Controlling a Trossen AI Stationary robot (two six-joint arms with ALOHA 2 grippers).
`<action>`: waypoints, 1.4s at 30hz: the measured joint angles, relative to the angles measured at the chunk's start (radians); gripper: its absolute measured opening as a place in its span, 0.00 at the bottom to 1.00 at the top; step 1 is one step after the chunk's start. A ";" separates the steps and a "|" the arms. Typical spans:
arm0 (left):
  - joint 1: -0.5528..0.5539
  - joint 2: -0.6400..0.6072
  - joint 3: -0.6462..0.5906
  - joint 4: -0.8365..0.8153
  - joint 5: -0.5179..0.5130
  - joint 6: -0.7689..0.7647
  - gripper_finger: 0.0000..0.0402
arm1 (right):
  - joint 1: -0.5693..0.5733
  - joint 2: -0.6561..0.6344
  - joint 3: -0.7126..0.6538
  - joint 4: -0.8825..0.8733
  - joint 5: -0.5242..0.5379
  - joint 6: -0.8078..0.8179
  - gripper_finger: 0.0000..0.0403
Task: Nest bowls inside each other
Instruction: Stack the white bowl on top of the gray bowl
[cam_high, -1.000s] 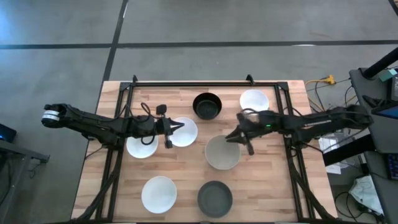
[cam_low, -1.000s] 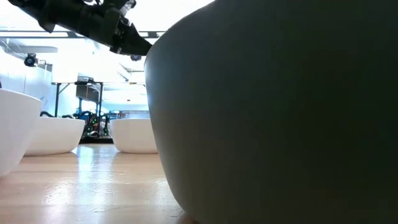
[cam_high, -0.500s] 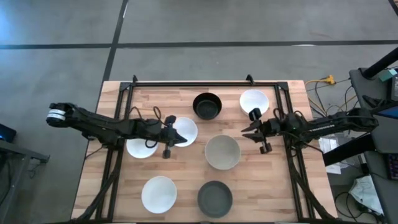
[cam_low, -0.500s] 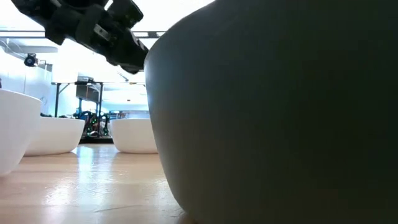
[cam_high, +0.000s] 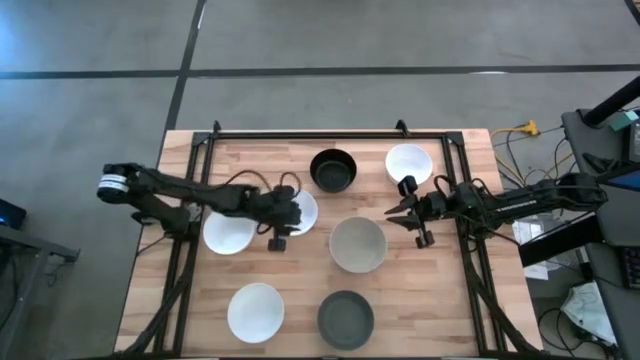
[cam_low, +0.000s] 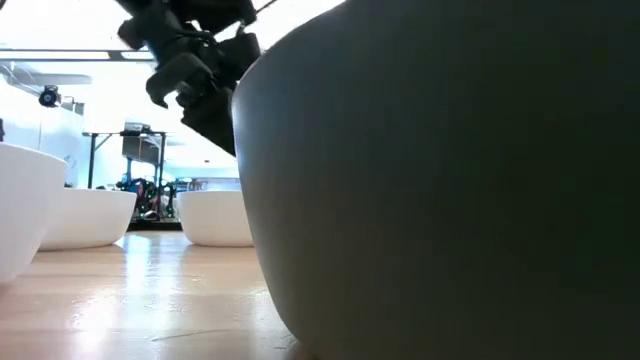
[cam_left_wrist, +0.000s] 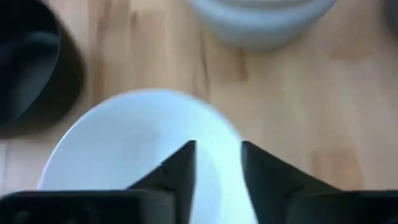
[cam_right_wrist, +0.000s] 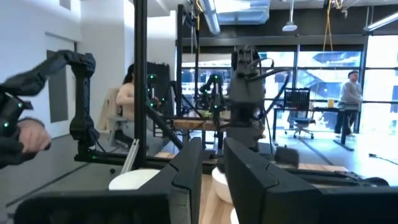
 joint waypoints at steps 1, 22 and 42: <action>0.004 0.013 0.027 -0.046 0.001 0.016 0.33 | 0.000 -0.001 0.002 -0.001 0.000 0.000 0.15; 0.011 0.253 0.155 -0.318 0.088 0.046 0.38 | 0.000 0.003 0.010 -0.014 0.000 -0.006 0.14; -0.134 -0.038 0.167 -0.341 -0.442 0.103 0.00 | -0.001 0.003 0.010 -0.030 0.002 -0.007 0.15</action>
